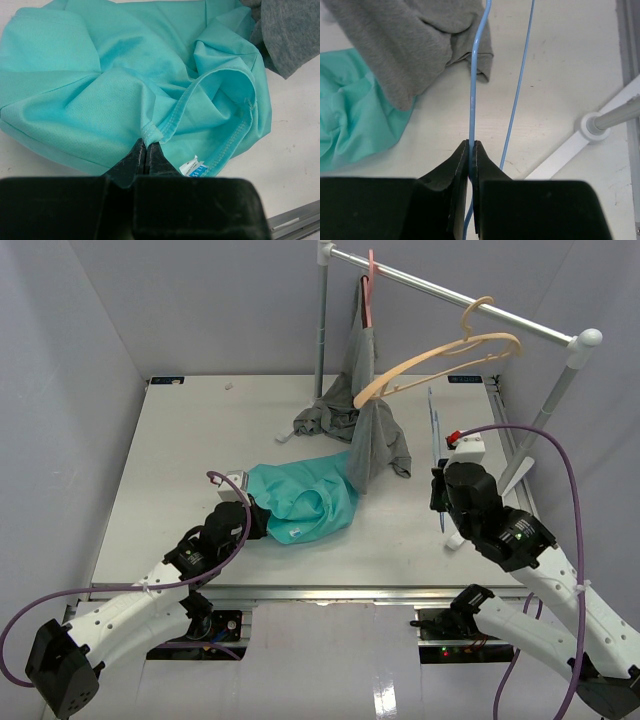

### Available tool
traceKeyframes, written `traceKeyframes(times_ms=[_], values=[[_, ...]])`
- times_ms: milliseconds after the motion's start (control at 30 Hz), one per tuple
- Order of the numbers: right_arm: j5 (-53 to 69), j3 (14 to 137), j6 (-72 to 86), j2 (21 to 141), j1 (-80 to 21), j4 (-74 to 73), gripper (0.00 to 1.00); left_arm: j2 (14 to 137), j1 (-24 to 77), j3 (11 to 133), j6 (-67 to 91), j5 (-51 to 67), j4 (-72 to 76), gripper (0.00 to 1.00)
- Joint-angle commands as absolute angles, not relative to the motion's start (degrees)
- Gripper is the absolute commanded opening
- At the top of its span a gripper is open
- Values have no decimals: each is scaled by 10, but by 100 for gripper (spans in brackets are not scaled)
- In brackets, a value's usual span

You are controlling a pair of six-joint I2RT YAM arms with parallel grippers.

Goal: Place the t-shirt on the hanger
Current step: Pick up the hanger from the clothesline.

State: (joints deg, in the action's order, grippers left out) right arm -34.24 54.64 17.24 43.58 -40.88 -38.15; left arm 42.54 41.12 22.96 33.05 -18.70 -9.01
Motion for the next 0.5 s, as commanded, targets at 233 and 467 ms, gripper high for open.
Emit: traceKeyframes(times_ms=[233, 467], values=[[-94, 546, 115, 377, -410, -382, 8, 435, 416, 272, 360, -195, -95, 0], [-39, 574, 113, 309, -410, -383, 8, 439, 416, 301, 378, -188, -104, 0]])
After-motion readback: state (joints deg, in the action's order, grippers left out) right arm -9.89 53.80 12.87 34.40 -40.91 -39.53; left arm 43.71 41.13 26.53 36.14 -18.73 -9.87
